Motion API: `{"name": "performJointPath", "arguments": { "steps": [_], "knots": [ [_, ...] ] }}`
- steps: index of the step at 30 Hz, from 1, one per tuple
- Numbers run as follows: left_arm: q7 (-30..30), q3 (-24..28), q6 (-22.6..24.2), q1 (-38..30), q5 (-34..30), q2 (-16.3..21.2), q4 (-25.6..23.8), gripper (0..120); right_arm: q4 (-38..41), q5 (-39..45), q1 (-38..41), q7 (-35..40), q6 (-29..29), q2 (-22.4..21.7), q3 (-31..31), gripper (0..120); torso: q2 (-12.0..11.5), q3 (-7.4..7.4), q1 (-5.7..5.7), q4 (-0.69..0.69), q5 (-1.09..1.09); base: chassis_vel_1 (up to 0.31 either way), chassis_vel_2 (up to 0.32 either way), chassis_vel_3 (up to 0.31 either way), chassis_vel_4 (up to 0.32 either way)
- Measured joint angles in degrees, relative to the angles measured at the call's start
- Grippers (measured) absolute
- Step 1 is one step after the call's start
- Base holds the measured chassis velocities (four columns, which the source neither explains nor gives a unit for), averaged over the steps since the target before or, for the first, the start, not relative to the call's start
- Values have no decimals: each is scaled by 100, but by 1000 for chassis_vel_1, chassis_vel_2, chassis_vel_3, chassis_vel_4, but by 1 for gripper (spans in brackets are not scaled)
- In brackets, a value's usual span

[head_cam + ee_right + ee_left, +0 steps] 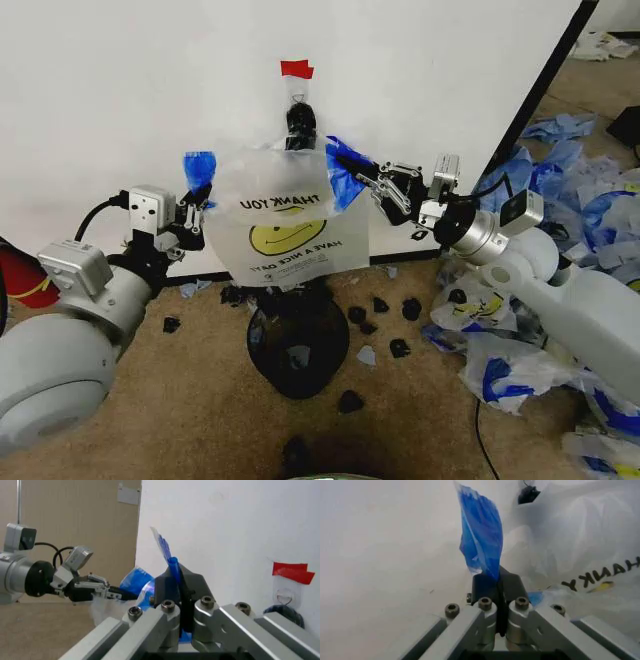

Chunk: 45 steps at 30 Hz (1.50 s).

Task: Pick up the garbage bag from the wall and place it over the trash bin.

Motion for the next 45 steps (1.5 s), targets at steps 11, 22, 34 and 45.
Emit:
{"name": "performJointPath", "arguments": {
  "steps": [11,22,34,45],
  "knots": [
    [228,-14,-301,-50,-141,201,8,0,158,183,236,154,-142,-131,-66,0,0,0,0,0,1,0,0,0,0],
    [193,152,-168,162,-414,-100,12,0,203,30,-498,259,-179,46,-61,0,-1,0,0,-1,3,0,0,0,0],
    [864,246,-751,287,-774,-637,14,0,13,132,-237,339,-257,259,-412,0,-1,0,0,1,1,0,0,0,0],
    [1204,-376,-894,1858,784,-1834,143,0,-59,-209,-841,202,-236,433,-381,0,-1,0,0,0,2,0,0,0,0]
  ]
}}
